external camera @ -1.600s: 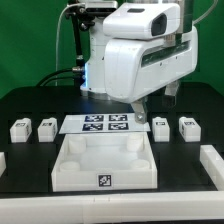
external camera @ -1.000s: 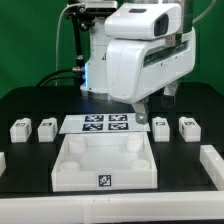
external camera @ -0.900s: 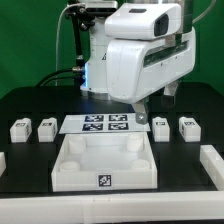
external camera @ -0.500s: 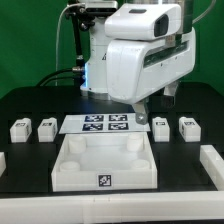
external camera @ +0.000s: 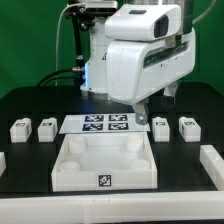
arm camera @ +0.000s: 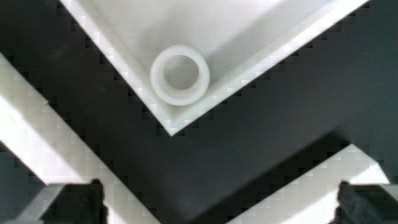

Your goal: Assemble one leg

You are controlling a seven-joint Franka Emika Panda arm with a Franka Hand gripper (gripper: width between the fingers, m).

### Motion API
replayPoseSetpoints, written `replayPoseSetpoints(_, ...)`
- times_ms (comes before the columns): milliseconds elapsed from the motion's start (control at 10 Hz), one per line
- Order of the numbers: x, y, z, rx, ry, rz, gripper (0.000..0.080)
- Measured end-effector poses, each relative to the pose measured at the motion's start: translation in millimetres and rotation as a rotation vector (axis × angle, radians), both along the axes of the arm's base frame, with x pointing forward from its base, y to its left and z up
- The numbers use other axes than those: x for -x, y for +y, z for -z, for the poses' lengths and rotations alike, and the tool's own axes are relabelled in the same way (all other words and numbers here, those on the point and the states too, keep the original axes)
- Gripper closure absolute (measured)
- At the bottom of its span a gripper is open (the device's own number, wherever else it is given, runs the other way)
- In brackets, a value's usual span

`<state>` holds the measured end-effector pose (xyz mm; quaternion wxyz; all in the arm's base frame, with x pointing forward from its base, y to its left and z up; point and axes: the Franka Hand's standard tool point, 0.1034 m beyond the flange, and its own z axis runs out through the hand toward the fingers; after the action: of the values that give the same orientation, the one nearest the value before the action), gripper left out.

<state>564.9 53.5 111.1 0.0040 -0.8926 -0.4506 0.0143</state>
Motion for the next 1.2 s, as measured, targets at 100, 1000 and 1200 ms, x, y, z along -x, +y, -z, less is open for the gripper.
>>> replayPoseSetpoints(100,0.0,-0.2,0.1,0.000,0.000,-0.023,0.0150)
replayPoseSetpoints(1000,113.7,-73.1,77.6,-0.042,-0.001,-0.715,0.0150)
replayPoseSetpoints(1200,121.8,-71.1,93.1,-0.055,0.024,-0.638,0.0150)
